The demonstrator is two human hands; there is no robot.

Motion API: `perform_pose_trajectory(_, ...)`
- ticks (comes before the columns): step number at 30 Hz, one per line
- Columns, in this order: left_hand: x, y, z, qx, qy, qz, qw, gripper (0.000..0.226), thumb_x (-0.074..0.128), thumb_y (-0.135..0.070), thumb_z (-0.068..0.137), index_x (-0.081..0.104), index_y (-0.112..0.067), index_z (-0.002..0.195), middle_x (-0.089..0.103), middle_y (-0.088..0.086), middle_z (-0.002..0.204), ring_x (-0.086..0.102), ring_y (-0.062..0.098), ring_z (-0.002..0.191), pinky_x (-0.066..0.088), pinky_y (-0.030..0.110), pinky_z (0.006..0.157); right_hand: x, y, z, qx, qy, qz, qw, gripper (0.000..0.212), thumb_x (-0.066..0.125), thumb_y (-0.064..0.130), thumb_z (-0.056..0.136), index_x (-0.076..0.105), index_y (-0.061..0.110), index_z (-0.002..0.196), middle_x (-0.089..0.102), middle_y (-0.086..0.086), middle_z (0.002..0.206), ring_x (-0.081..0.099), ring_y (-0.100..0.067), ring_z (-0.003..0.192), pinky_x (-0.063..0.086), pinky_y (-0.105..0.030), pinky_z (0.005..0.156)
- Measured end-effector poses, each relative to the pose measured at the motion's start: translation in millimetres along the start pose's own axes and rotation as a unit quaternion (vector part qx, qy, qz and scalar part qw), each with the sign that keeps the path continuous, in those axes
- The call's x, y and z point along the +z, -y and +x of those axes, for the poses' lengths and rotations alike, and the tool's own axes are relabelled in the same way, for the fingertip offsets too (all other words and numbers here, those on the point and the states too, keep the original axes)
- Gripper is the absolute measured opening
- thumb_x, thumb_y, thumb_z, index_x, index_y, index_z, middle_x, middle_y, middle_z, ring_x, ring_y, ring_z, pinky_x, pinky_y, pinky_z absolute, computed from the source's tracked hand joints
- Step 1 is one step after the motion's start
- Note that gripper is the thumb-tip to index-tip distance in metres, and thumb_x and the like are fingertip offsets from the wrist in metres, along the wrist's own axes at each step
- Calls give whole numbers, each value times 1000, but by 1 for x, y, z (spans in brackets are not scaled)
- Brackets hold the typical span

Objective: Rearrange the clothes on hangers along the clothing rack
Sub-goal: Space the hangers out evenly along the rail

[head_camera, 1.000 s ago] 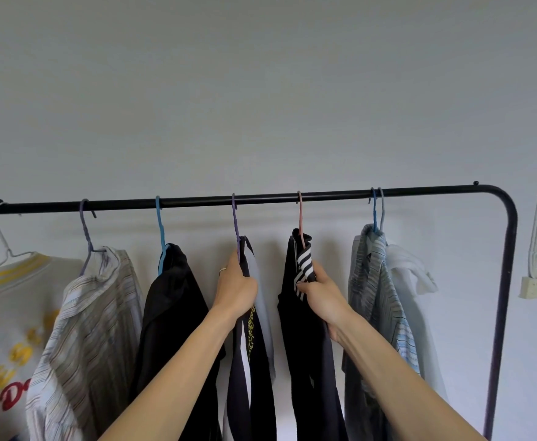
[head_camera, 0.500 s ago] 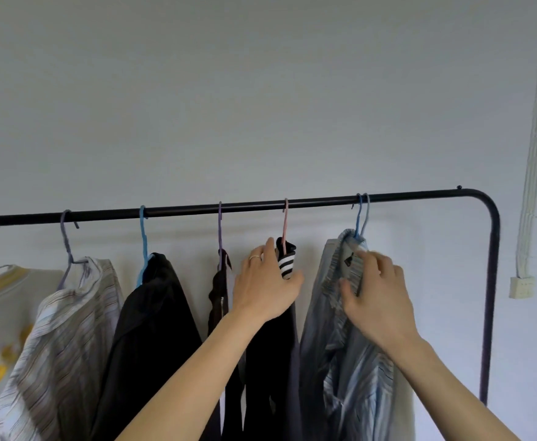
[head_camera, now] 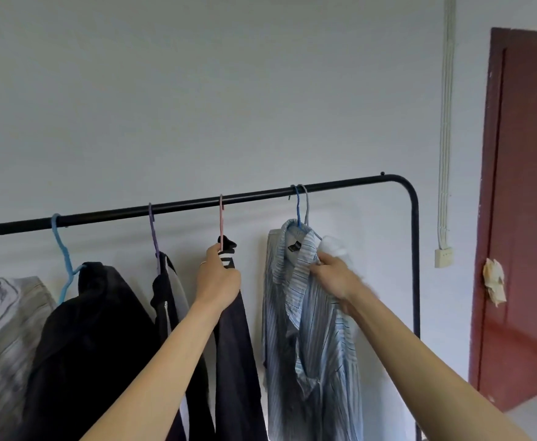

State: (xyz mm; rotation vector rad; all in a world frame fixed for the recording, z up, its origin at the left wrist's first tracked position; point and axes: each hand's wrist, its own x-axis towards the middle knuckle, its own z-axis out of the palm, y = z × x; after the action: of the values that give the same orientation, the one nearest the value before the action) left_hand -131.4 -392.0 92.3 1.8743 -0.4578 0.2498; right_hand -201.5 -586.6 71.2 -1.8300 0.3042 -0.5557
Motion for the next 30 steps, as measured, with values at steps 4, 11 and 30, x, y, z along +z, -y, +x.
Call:
perform_pose_trajectory(4, 12, -3, -2, 3, -13, -2, 1000, 61, 36, 12, 84, 41, -22, 134, 53, 0, 121, 52, 22, 110, 45, 27, 81, -20, -5, 7, -2, -42, 0, 999, 32, 45, 2, 92, 66, 19, 109, 69, -2, 93, 61, -19, 86, 49, -29, 74)
perform_pose_trajectory(11, 29, -2, -1, 14, -36, -18, 999, 63, 37, 15, 83, 40, -28, 129, 53, 0, 122, 52, 22, 111, 49, 41, 96, -58, -16, 20, 3, -75, -2, 997, 33, 45, 2, 92, 67, 13, 114, 71, -13, 104, 58, -20, 84, 52, -48, 90)
perform_pose_trajectory(30, 38, 8, 7, 21, -71, 8, 997, 70, 36, 15, 78, 43, -30, 131, 50, -5, 121, 49, 18, 113, 46, 36, 98, -3, -1, 9, -29, 28, 64, 997, 27, 46, 9, 94, 67, 24, 85, 72, -17, 99, 67, -31, 90, 48, -31, 74)
